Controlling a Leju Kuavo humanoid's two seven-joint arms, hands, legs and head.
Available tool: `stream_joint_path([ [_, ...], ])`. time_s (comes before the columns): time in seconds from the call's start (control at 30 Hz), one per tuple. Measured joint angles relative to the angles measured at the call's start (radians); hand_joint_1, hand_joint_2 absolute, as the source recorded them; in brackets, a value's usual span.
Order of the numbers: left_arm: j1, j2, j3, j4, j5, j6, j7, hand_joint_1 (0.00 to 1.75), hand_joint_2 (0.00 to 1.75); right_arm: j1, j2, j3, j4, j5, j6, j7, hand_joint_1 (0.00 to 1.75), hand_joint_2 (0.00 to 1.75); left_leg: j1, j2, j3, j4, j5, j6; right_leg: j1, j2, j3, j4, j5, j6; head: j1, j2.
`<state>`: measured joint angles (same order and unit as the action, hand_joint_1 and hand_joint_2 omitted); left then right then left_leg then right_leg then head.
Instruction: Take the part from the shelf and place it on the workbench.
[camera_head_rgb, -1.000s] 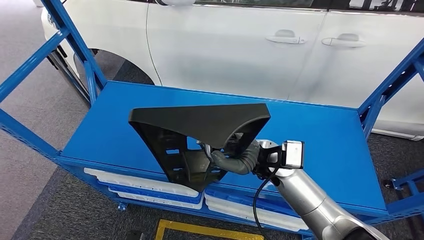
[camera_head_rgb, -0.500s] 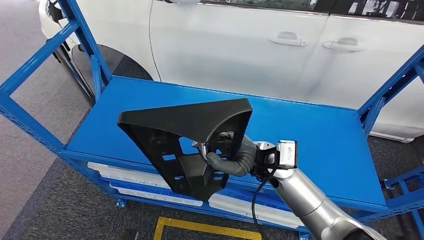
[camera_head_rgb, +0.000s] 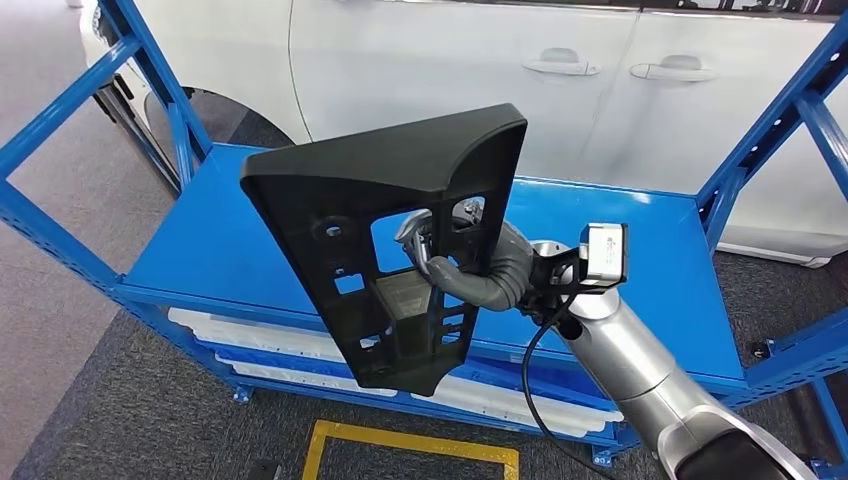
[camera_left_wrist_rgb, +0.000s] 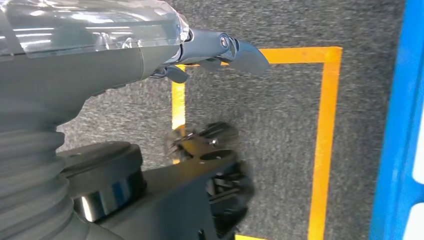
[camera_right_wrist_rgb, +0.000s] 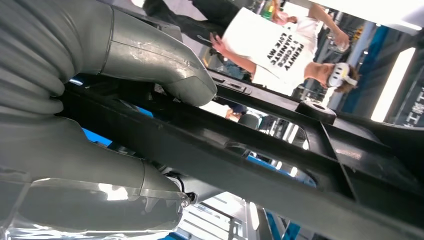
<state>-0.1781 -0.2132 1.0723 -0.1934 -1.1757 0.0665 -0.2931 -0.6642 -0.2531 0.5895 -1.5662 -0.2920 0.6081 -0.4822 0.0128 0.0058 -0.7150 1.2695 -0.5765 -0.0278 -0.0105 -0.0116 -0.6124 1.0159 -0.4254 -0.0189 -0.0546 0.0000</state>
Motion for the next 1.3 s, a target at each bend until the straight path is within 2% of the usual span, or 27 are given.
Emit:
stream_joint_path([
  [0.03,0.000,0.000,0.000,0.000,0.000,0.001,0.001,0.00,1.75,-0.001,-0.010,0.000,-0.002,-0.001,0.000,0.002,1.75,1.75,0.000,0.000,-0.004,0.037,-0.017,-0.001,0.002,-0.002,-0.010,0.001,0.007,0.000,0.000,0.000],
  [0.07,0.001,0.000,0.000,0.000,-0.001,0.002,0.003,0.00,1.75,-0.001,-0.020,0.000,-0.004,-0.001,0.000,0.002,1.75,1.75,0.000,0.000,0.012,0.036,-0.016,0.000,0.003,-0.003,-0.020,0.003,0.014,0.001,0.000,0.000],
  [0.1,0.001,0.000,0.000,0.000,-0.002,0.005,0.005,0.00,1.75,-0.001,-0.030,0.001,-0.007,-0.002,0.000,0.003,1.75,1.75,0.000,0.000,0.048,-0.008,0.001,0.002,0.003,-0.003,-0.030,0.006,0.021,0.003,0.000,0.000],
  [0.17,0.001,0.000,0.000,0.000,-0.003,0.009,0.008,0.00,1.75,-0.002,-0.048,0.001,-0.015,-0.004,0.000,0.004,1.75,1.75,-0.001,-0.003,0.145,-0.154,0.042,0.011,0.005,-0.003,-0.045,0.010,0.033,0.011,0.000,0.000],
  [0.2,0.000,0.000,0.000,0.000,-0.004,0.011,0.009,0.00,1.75,-0.004,-0.058,0.001,-0.018,-0.007,0.000,0.004,1.75,1.75,-0.003,-0.006,0.176,-0.209,0.056,0.018,0.005,-0.003,-0.050,0.011,0.040,0.017,0.000,0.000],
  [0.23,0.001,0.000,0.000,0.000,-0.005,0.012,0.010,0.00,1.75,-0.005,-0.066,0.001,-0.021,-0.009,0.000,0.004,1.75,1.75,-0.005,-0.008,0.190,-0.239,0.063,0.026,0.005,-0.004,-0.052,0.011,0.047,0.023,0.000,0.000],
  [0.33,0.008,-0.001,0.000,0.000,-0.007,0.013,0.012,0.00,1.75,-0.008,-0.078,0.001,-0.024,-0.015,-0.001,0.005,1.75,1.75,-0.010,-0.010,0.180,-0.249,0.086,0.048,-0.001,-0.005,-0.057,0.004,0.065,0.043,0.000,0.000],
  [0.37,0.009,-0.002,0.000,0.000,-0.007,0.013,0.012,0.00,1.75,-0.008,-0.078,0.000,-0.024,-0.016,-0.002,0.006,1.75,1.75,-0.010,-0.009,0.174,-0.253,0.098,0.055,-0.002,-0.003,-0.063,0.012,0.053,0.048,0.000,0.000],
  [0.4,0.008,-0.002,0.000,0.000,-0.007,0.013,0.013,0.00,1.75,-0.008,-0.078,0.000,-0.024,-0.017,-0.003,0.007,1.75,1.75,-0.008,-0.008,0.166,-0.257,0.112,0.061,-0.002,-0.001,-0.074,0.038,0.021,0.052,0.000,0.000],
  [0.5,0.007,-0.003,0.000,0.000,-0.008,0.014,0.013,0.00,1.75,-0.008,-0.073,-0.002,-0.028,-0.022,-0.008,0.013,1.75,1.75,-0.008,-0.006,0.124,-0.258,0.148,0.071,-0.004,0.002,-0.120,0.215,-0.120,0.058,0.000,0.000],
  [0.53,0.007,-0.003,0.000,0.000,-0.009,0.015,0.013,0.00,1.75,-0.008,-0.070,-0.002,-0.029,-0.022,-0.010,0.015,1.75,1.75,-0.008,-0.006,0.108,-0.256,0.158,0.071,-0.004,0.002,-0.123,0.264,-0.142,0.059,0.000,0.000],
  [0.57,0.009,-0.003,0.000,0.000,-0.009,0.015,0.013,0.00,1.75,-0.007,-0.069,-0.002,-0.029,-0.023,-0.011,0.016,1.75,1.75,-0.009,-0.006,0.092,-0.254,0.168,0.071,-0.004,0.002,-0.112,0.282,-0.142,0.058,0.000,0.000],
  [0.6,0.009,-0.004,0.000,0.000,-0.009,0.015,0.013,0.00,1.75,-0.007,-0.068,-0.002,-0.029,-0.023,-0.013,0.016,1.75,1.75,-0.010,-0.006,0.078,-0.252,0.177,0.070,-0.003,0.002,-0.083,0.263,-0.125,0.056,0.000,0.000],
  [0.67,0.010,-0.004,0.000,0.000,-0.009,0.016,0.014,0.00,1.75,-0.008,-0.068,-0.003,-0.030,-0.027,-0.016,0.018,1.75,1.75,-0.011,-0.007,0.055,-0.248,0.194,0.065,0.000,0.001,0.018,0.138,-0.090,0.045,0.000,0.000],
  [0.73,0.010,-0.005,0.000,0.000,-0.010,0.017,0.019,0.00,1.75,-0.013,-0.068,-0.007,-0.034,-0.035,-0.020,0.023,1.75,1.75,-0.012,-0.007,0.044,-0.250,0.212,0.057,0.007,0.001,0.098,0.018,-0.085,0.035,0.000,0.000],
  [0.77,0.010,-0.005,0.000,0.000,-0.010,0.017,0.023,0.00,1.75,-0.017,-0.068,-0.010,-0.035,-0.039,-0.022,0.026,1.75,1.75,-0.011,-0.007,0.043,-0.254,0.221,0.052,0.011,0.001,0.112,-0.009,-0.088,0.032,0.000,0.000],
  [0.83,0.011,-0.006,0.000,0.000,-0.010,0.018,0.030,0.00,1.75,-0.025,-0.068,-0.016,-0.035,-0.048,-0.027,0.032,1.75,1.75,-0.012,-0.007,0.041,-0.267,0.242,0.041,0.013,0.002,0.108,-0.024,-0.071,0.024,0.000,0.000],
  [0.87,0.011,-0.007,0.000,0.000,-0.010,0.018,0.032,0.00,1.75,-0.029,-0.068,-0.018,-0.034,-0.051,-0.030,0.034,1.75,1.75,-0.012,-0.008,0.036,-0.266,0.236,0.035,0.010,-0.001,0.102,-0.032,-0.059,0.018,0.000,0.000],
  [0.9,0.012,-0.007,0.000,0.000,-0.010,0.019,0.034,0.00,1.75,-0.032,-0.070,-0.019,-0.033,-0.053,-0.032,0.036,1.75,1.75,-0.012,-0.009,0.025,-0.248,0.211,0.029,0.006,-0.003,0.093,-0.039,-0.045,0.012,0.000,0.000],
  [0.93,0.013,-0.007,0.000,0.000,-0.010,0.019,0.035,0.00,1.75,-0.034,-0.071,-0.020,-0.032,-0.055,-0.034,0.036,1.75,1.75,-0.012,-0.009,0.010,-0.207,0.166,0.024,0.003,-0.005,0.081,-0.043,-0.031,0.006,0.000,0.000],
  [1.0,0.014,-0.006,0.000,0.000,-0.010,0.019,0.037,0.00,1.75,-0.037,-0.076,-0.020,-0.031,-0.057,-0.035,0.037,1.75,1.75,-0.007,-0.009,-0.025,-0.072,0.064,0.014,0.003,-0.007,0.051,-0.043,-0.007,0.001,0.000,0.000],
  [1.03,0.014,-0.006,0.000,0.000,-0.010,0.019,0.037,0.00,1.75,-0.037,-0.078,-0.020,-0.030,-0.059,-0.035,0.038,1.75,1.75,-0.006,-0.009,-0.035,-0.009,0.040,0.010,0.004,-0.007,0.035,-0.041,0.004,0.001,0.000,0.000],
  [1.07,0.014,-0.006,0.000,0.000,-0.009,0.020,0.038,0.00,1.75,-0.037,-0.079,-0.020,-0.028,-0.061,-0.035,0.038,1.75,1.75,-0.005,-0.009,-0.032,0.027,0.040,0.008,0.004,-0.007,0.019,-0.038,0.014,0.002,0.000,0.000],
  [1.1,0.014,-0.006,0.000,0.000,-0.009,0.020,0.039,0.00,1.75,-0.036,-0.079,-0.020,-0.025,-0.063,-0.036,0.039,1.75,1.75,-0.004,-0.009,-0.012,0.028,0.059,0.007,0.004,-0.007,0.005,-0.034,0.023,0.004,0.000,0.000],
  [1.17,0.013,-0.006,0.000,0.000,-0.008,0.022,0.039,0.00,1.75,-0.036,-0.079,-0.020,-0.021,-0.067,-0.038,0.039,1.75,1.75,-0.002,-0.011,0.079,-0.078,0.101,0.009,0.003,-0.006,-0.019,-0.026,0.037,0.011,0.000,0.000],
  [1.23,0.012,-0.006,0.000,0.000,-0.009,0.023,0.036,0.00,1.75,-0.036,-0.079,-0.022,-0.019,-0.068,-0.044,0.036,1.75,1.75,-0.004,-0.015,0.173,-0.217,0.098,0.017,0.004,-0.005,-0.035,-0.019,0.050,0.021,0.000,0.000],
  [1.3,0.012,-0.006,0.000,0.000,-0.009,0.023,0.033,0.00,1.75,-0.034,-0.080,-0.024,-0.017,-0.067,-0.051,0.031,1.75,1.75,-0.008,-0.018,0.201,-0.269,0.086,0.029,0.005,-0.005,-0.042,-0.020,0.065,0.032,0.000,0.000],
])
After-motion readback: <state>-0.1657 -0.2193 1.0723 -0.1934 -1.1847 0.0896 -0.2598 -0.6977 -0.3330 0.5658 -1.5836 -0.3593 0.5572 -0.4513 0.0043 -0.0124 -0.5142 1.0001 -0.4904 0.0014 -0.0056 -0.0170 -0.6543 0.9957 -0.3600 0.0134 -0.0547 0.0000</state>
